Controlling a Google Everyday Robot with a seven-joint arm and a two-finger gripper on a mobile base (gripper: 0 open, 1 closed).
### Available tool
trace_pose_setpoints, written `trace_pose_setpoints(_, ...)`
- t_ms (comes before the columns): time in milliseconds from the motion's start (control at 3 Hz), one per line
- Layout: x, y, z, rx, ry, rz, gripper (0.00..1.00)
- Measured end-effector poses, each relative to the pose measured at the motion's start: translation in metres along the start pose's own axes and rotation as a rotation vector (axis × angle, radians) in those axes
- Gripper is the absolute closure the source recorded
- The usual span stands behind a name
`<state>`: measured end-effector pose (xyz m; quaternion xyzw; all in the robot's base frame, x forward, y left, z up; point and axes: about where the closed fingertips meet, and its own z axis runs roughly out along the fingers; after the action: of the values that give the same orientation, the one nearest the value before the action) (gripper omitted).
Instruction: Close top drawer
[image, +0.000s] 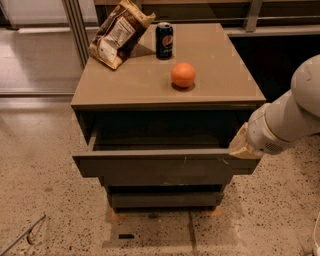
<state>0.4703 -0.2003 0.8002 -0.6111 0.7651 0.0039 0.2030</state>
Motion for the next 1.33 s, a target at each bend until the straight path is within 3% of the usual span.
trace_pose_setpoints(667,0.011,0.007,0.099,-0.106,-0.036,0.049,1.0)
trace_pose_setpoints(1333,0.025,0.018,0.166,-0.219,-0.027,0.079,1.0)
